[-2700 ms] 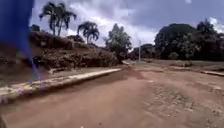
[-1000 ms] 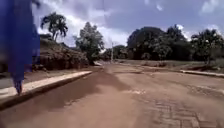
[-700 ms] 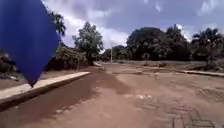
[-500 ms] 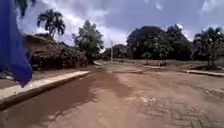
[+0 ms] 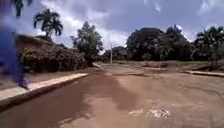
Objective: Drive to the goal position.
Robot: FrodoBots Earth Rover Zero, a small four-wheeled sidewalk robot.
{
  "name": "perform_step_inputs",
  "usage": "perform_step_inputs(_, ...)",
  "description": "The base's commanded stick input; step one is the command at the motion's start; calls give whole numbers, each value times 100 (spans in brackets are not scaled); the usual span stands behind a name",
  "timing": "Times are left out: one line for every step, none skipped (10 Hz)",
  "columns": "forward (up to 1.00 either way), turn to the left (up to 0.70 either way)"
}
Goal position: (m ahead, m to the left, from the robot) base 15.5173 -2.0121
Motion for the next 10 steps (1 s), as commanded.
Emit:
perform_step_inputs(100,0)
perform_step_inputs(100,0)
perform_step_inputs(100,0)
perform_step_inputs(100,0)
perform_step_inputs(100,0)
perform_step_inputs(100,0)
perform_step_inputs(100,0)
perform_step_inputs(100,0)
perform_step_inputs(100,0)
perform_step_inputs(100,0)
